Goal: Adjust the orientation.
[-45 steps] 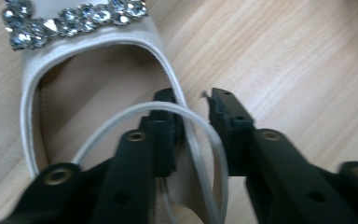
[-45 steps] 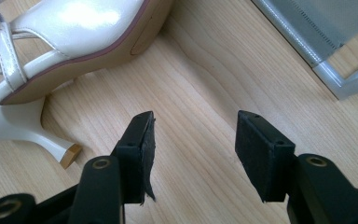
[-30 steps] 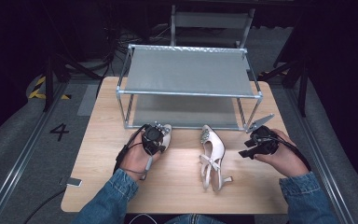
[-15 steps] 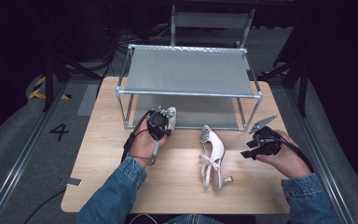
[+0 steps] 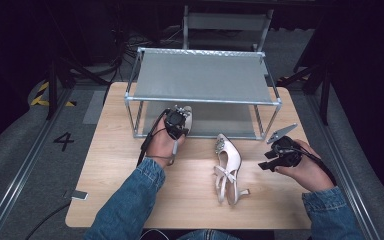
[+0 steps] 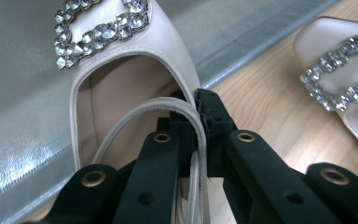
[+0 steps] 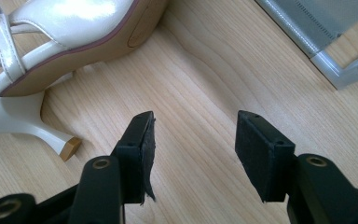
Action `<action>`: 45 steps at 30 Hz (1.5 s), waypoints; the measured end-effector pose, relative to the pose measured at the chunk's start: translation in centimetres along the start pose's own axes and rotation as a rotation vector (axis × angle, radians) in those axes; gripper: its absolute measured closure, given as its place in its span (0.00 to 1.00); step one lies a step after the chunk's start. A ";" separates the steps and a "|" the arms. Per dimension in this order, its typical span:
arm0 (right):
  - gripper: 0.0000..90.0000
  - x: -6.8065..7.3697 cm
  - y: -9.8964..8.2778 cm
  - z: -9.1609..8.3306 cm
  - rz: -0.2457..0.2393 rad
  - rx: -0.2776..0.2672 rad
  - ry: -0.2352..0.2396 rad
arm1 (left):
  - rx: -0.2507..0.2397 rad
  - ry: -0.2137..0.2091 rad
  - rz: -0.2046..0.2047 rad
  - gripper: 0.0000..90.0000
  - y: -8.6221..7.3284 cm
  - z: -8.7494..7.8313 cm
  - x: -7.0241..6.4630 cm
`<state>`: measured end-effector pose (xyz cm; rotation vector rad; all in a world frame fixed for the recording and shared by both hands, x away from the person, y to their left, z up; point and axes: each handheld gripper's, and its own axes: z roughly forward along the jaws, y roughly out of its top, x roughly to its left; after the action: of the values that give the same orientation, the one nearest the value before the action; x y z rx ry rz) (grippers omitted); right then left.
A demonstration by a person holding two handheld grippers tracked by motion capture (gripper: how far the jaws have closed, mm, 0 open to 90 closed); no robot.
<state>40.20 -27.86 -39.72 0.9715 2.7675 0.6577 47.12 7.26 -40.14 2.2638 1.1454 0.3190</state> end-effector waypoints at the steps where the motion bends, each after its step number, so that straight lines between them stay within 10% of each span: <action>1: 0.53 0.0 0.0 0.0 0.000 0.001 0.002 | 0.000 0.002 0.000 0.95 0.1 0.3 0.0; 14: 0.53 0.5 0.2 0.0 -0.012 -0.005 -0.002 | 0.012 -0.004 -0.049 0.94 0.5 1.8 0.5; 17: 0.53 0.5 0.1 0.0 -0.013 -0.003 0.002 | -0.063 -0.064 -0.062 0.75 0.5 1.9 0.3; 24: 0.53 0.7 0.3 0.2 -0.026 0.001 0.008 | -0.070 -0.078 -0.075 0.61 0.6 1.4 -0.4; 34: 0.53 0.7 0.2 0.6 -0.023 0.010 0.011 | -0.068 -0.133 -0.059 0.52 0.2 -1.0 -0.3; 45: 0.53 0.8 0.3 0.8 -0.025 0.020 0.016 | -0.186 -0.141 0.018 0.45 -1.9 -6.0 -0.6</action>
<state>39.98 -26.81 -40.32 0.9380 2.8007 0.6379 42.82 9.97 -36.41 2.1000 0.9818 0.2576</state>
